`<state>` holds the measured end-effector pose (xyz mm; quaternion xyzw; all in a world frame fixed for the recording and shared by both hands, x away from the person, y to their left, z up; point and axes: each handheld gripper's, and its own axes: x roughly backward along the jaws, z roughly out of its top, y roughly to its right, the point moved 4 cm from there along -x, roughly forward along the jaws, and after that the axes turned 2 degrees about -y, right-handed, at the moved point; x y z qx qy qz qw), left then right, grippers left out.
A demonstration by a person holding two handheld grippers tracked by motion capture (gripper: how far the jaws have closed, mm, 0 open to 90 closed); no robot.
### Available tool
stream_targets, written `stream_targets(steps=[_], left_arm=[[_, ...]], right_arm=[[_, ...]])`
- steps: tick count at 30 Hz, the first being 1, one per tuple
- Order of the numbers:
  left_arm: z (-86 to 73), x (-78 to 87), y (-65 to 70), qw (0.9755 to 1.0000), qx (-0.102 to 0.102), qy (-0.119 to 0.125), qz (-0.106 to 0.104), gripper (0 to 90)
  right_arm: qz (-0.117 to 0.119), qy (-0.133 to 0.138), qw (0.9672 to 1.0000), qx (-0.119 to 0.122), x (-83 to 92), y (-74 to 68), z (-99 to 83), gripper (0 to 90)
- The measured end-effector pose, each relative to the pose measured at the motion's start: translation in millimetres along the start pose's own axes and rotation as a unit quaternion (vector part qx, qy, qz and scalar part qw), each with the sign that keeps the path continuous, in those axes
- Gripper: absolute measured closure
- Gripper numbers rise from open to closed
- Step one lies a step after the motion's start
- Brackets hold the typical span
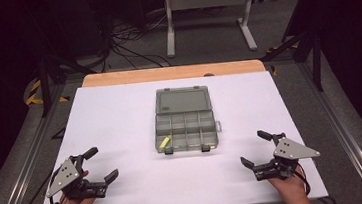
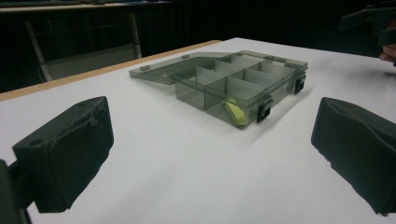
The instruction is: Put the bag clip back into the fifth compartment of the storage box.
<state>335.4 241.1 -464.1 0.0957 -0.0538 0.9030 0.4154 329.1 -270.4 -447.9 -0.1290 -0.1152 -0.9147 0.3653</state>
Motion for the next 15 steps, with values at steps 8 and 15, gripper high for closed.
stream_targets(steps=[8, 15], left_arm=[[-3.0, -2.0, -1.8, 0.9993, 0.033, 0.011, -0.011, 0.0], [-3.4, -1.3, -3.5, 0.9992, 0.037, 0.014, -0.007, 0.0]], right_arm=[[-0.002, -0.009, 0.9999, -0.007, -3.5, 1.8, -3.8, 0.0], [-0.004, -0.011, 0.9999, -0.007, -3.8, 2.3, -4.0, 0.0]])
